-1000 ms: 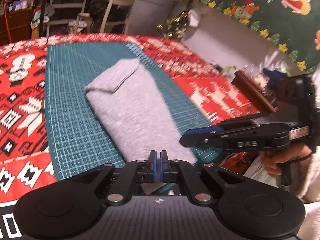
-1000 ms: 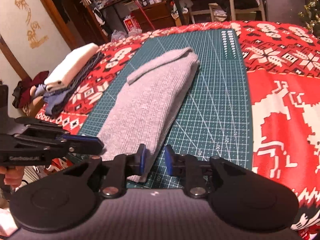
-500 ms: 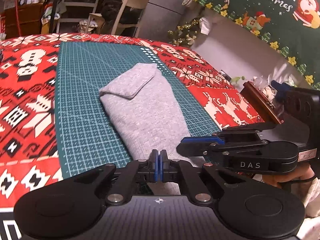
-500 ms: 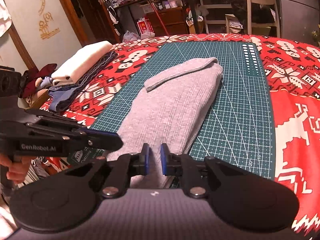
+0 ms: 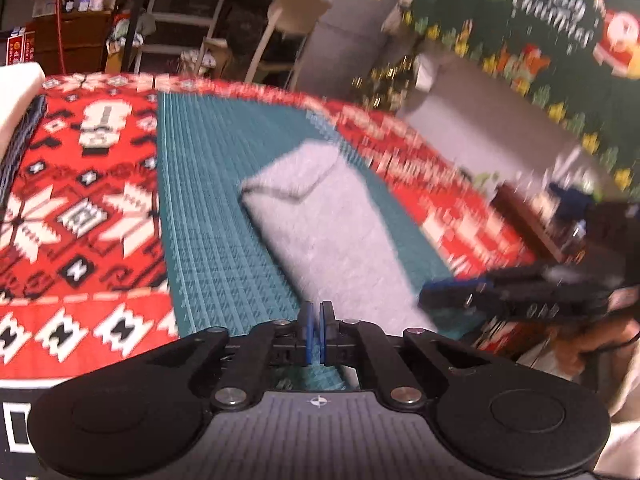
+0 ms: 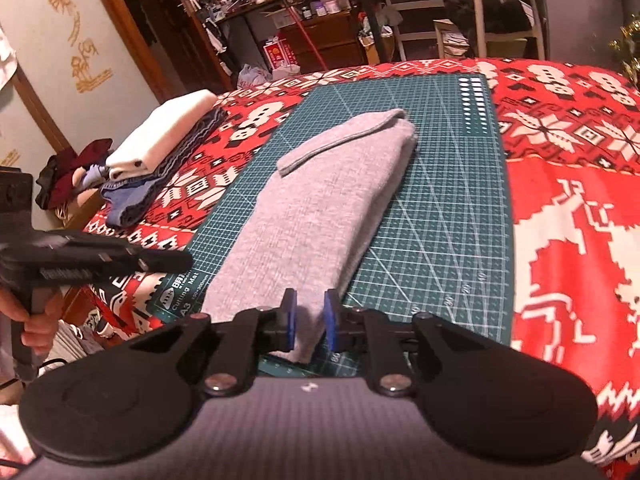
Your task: Fold clothes
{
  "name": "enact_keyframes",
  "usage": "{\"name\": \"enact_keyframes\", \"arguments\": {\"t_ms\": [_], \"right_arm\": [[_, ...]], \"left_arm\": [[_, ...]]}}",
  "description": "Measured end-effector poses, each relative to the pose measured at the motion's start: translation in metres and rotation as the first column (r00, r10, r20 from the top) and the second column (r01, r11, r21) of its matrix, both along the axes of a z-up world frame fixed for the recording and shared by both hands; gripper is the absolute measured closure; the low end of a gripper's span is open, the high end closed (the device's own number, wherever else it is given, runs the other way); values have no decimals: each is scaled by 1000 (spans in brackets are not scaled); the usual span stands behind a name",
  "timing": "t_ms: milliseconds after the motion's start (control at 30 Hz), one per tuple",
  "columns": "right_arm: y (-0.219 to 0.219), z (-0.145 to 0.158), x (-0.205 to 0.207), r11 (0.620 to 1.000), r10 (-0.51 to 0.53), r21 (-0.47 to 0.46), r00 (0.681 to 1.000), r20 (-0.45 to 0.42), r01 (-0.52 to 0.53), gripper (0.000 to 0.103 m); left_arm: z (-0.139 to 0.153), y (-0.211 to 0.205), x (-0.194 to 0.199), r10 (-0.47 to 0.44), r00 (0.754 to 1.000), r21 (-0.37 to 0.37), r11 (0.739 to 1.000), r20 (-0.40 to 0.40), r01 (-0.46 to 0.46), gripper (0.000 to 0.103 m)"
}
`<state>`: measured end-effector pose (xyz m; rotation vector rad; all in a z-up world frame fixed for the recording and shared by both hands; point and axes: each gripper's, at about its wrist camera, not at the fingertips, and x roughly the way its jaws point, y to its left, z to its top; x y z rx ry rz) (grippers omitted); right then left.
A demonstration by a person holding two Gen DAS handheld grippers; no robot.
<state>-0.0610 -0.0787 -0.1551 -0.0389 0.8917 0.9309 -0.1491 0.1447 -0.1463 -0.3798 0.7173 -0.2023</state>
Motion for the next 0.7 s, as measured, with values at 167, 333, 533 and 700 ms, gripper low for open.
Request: {"name": "enact_keyframes", "arguments": {"t_ms": [167, 333, 533, 700], "right_arm": [[-9, 0, 3, 999, -37, -8, 999, -12, 37, 75], [-3, 3, -5, 1000, -19, 9, 1000, 2, 19, 75], [23, -2, -19, 996, 75, -54, 997, 36, -73, 91], [21, -3, -21, 995, 72, -69, 997, 35, -70, 91]], "left_arm": [[12, -14, 11, -45, 999, -10, 999, 29, 46, 100], [8, -40, 26, -120, 993, 37, 992, 12, 119, 100], [-10, -58, 32, -168, 982, 152, 972, -82, 179, 100], [-12, -58, 24, -171, 981, 156, 970, -97, 184, 100]]}}
